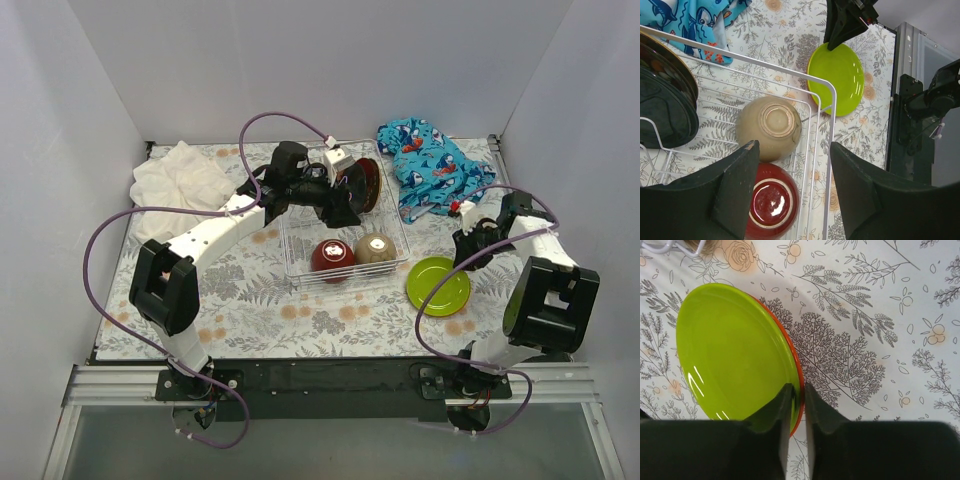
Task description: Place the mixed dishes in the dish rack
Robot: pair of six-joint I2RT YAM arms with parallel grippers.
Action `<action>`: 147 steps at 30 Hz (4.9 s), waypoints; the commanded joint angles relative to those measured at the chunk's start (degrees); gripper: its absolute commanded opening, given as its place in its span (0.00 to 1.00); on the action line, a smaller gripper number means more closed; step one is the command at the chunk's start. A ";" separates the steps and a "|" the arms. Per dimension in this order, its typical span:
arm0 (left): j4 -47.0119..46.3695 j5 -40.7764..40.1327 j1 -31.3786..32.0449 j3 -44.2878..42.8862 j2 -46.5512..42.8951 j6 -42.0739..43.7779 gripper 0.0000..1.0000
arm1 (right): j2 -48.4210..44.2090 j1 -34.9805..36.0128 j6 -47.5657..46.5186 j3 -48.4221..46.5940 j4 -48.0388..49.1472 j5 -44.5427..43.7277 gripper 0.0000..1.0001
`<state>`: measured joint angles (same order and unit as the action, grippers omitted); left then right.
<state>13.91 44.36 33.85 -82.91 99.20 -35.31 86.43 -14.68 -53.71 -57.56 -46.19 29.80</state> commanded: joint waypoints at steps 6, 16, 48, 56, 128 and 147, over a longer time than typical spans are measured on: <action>1.29 -0.85 0.17 -1.64 -2.17 1.74 0.58 | -2.93 -0.44 0.46 -2.21 1.29 2.17 0.44; 0.15 -0.50 0.08 -0.58 -1.81 -0.81 0.59 | -8.57 -0.35 -2.20 6.05 0.31 1.23 0.48; 0.59 -2.61 0.17 -2.08 1.52 0.07 0.60 | 7.69 -0.35 -1.48 -0.18 10.95 -5.45 0.23; 0.50 -2.70 0.34 -2.25 1.96 0.07 0.60 | 5.94 -0.35 -1.48 0.87 14.73 -8.00 0.16; -9.17 -5.58 13.26 -4.11 7.77 3.14 0.61 | 3.39 -7.20 26.71 -8.53 14.55 -10.72 0.53; -8.20 -10.44 13.26 3.02 1.97 -0.64 0.62 | 6.29 -10.46 67.22 -1.16 23.16 -10.11 0.55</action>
<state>5.56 34.13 47.16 -80.62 105.27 -35.64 92.42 -24.34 4.16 -58.70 -26.48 19.88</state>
